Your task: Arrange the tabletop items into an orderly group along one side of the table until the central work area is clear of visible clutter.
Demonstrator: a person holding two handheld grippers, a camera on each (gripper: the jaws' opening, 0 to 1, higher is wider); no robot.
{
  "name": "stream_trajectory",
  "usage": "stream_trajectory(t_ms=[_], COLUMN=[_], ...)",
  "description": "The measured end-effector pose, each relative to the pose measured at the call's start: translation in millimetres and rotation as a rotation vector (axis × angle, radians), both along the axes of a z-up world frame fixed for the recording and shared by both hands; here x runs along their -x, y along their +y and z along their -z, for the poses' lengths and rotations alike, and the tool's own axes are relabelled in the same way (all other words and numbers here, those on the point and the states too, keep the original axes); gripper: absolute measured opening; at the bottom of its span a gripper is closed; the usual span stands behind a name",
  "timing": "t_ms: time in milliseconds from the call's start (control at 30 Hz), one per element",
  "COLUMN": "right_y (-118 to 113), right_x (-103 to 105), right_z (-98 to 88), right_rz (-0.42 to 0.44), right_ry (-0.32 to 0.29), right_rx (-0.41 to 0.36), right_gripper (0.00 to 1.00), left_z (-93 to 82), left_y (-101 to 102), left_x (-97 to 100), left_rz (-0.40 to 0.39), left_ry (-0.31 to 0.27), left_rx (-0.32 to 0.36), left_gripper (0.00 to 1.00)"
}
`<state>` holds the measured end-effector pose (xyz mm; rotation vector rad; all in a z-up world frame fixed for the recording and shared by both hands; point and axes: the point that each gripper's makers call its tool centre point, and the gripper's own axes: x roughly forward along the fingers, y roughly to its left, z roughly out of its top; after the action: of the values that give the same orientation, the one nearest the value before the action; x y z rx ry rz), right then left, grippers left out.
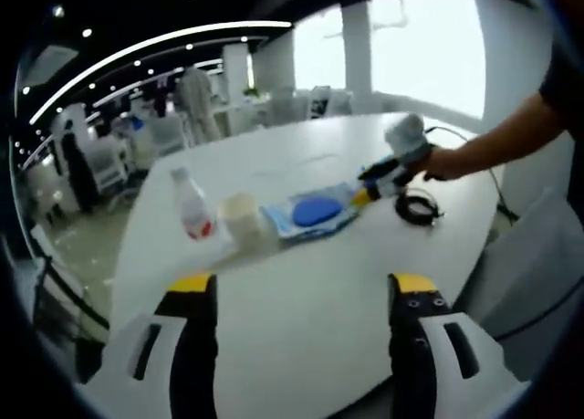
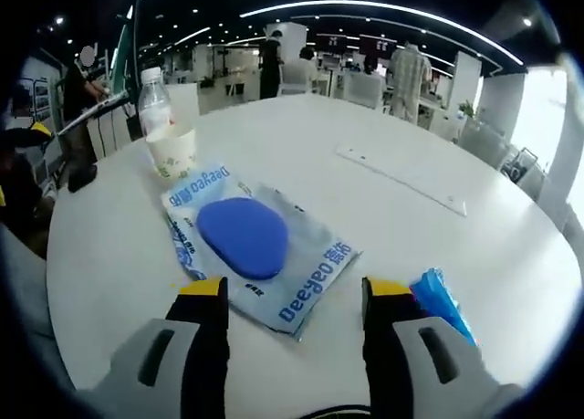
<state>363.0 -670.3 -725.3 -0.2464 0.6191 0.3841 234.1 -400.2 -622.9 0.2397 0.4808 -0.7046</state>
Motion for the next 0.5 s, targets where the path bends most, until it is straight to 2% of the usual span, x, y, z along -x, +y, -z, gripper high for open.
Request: stream_trajectory(t_ms=[33,67,133,233,500], right_y=[0,6,8,9,4], right_x=[0,2,3,4,8], right_z=[-1.2,-13.4,-22.3,-29.8,-41.5], right_rz=[-0.001,-0.034,-0.053,-0.066,-0.107], right_ry=[0.0,-0.014,-0.024,-0.024,-0.026], right_rx=[-0.002,0.001,0.0,-0.003,0.016], right_gripper=[0.64,0.65,0.68,0.73,0.83], left_z=[-0.1,3.0,6.9,11.1,9.9], left_y=[0,0,0,-2,-3], left_x=[0.4,4.8,8.5,12.9,20.5], left_rz=[0.0,0.005,0.0,-0.008,-0.011], left_ry=[0.0,0.003,0.022,0.046,0.044], left_rx=[0.001,0.0,0.0,0.003,0.002], left_gripper=[0.77,0.78,0.78,0.79,0.86])
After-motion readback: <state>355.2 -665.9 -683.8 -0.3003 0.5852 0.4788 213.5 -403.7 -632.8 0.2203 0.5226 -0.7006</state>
